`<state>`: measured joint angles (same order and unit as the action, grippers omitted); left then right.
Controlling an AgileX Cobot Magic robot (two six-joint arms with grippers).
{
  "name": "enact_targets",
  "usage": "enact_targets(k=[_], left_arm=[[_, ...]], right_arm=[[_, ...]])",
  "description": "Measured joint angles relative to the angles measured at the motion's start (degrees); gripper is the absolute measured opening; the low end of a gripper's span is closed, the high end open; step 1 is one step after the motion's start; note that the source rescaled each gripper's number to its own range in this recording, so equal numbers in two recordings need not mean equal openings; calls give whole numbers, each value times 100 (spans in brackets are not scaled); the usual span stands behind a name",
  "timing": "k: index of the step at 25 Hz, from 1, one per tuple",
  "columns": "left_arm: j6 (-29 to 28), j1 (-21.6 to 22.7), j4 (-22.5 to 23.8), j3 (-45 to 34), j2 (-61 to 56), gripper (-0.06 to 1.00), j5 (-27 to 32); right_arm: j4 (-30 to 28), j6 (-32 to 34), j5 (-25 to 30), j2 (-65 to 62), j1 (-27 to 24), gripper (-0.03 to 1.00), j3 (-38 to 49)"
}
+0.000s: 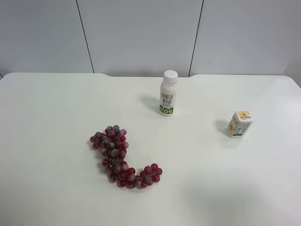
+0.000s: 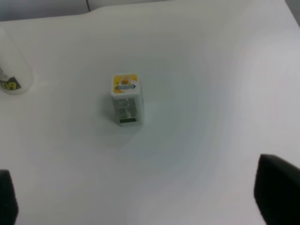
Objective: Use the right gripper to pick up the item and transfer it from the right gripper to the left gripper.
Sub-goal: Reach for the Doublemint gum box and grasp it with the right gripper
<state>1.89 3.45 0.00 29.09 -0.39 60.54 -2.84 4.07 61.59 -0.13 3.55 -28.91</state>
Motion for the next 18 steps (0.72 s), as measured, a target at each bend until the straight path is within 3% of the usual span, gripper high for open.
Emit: enact_targets(k=[18], left_arm=[[0, 0, 0, 0, 0, 100, 0]], right_arm=[[0, 0, 0, 0, 0, 100, 0]])
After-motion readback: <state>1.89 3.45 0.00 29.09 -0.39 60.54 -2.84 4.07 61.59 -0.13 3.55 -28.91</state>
